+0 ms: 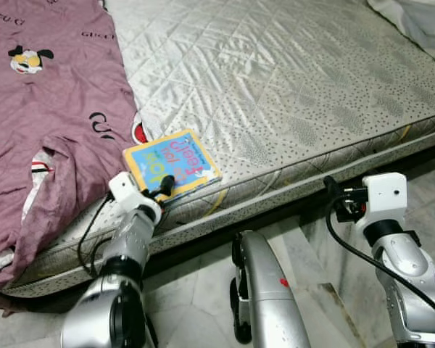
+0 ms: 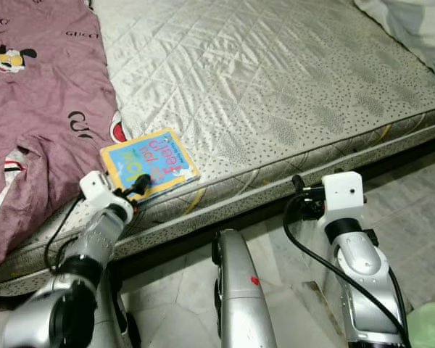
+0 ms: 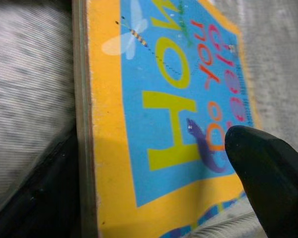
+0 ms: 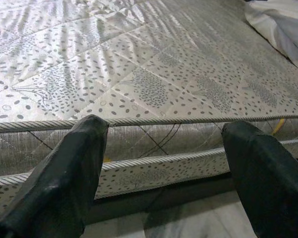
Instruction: Clean up the room
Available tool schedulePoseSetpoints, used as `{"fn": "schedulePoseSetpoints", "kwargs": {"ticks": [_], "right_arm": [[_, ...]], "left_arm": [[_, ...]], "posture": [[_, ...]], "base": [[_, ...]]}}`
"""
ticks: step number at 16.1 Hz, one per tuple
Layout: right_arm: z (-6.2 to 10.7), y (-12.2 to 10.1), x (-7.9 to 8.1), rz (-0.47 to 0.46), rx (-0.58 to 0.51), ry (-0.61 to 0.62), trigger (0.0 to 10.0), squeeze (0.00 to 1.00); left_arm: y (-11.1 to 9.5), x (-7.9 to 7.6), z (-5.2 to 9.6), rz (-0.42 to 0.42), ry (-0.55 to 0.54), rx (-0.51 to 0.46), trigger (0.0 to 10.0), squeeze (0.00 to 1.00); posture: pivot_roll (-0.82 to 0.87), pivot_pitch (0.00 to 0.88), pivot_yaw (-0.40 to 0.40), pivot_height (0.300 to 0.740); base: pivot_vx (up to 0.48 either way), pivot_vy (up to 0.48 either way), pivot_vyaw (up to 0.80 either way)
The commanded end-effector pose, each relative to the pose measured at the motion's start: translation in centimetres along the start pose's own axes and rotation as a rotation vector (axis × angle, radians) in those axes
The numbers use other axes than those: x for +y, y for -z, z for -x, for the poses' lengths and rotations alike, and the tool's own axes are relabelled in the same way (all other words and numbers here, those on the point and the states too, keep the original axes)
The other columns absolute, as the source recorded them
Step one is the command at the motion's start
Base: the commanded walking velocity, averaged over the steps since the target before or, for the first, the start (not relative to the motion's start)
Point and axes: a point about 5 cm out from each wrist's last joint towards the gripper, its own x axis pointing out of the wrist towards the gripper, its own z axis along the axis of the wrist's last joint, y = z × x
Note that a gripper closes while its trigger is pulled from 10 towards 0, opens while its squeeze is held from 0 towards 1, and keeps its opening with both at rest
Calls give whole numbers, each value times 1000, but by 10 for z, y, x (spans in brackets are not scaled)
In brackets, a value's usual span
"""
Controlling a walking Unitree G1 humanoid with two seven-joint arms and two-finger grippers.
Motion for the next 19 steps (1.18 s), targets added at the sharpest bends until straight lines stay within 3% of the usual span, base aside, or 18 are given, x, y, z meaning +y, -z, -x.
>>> {"fn": "schedulePoseSetpoints", "kwargs": {"ticks": [1,2,3,5,8,16,19], "right_arm": [[3,-5,-7,26,-9,27,10000,0],[3,-5,-8,28,-9,28,10000,0],[3,-5,-9,31,-7,30,10000,0],[1,-6,-13,46,-11,32,10000,0],[-9,-12,-11,50,-35,22,10000,0],[-24,-21,-9,67,-75,11,10000,0],[-23,-19,1,20,-83,-43,10000,0]], "left_arm": [[11,-6,-1,39,66,42,6745,0],[11,-7,-1,41,77,43,6745,0],[11,-7,-1,71,86,42,0,0],[12,-7,-1,163,111,36,0,0],[12,-15,-4,217,144,20,0,0],[3,-21,-8,242,163,-8,0,0],[-1,-24,-10,250,177,-17,0,0]], "posture": [[-296,196,-57,533],[-296,196,-57,533],[-301,191,-61,533],[-301,171,-67,533],[-292,145,-74,533],[-288,101,-65,533],[-286,95,-55,533]], "base": [[0,0,0],[0,0,0],[0,0,0],[0,0,0],[0,0,0],[0,0,0],[0,0,0]]}}
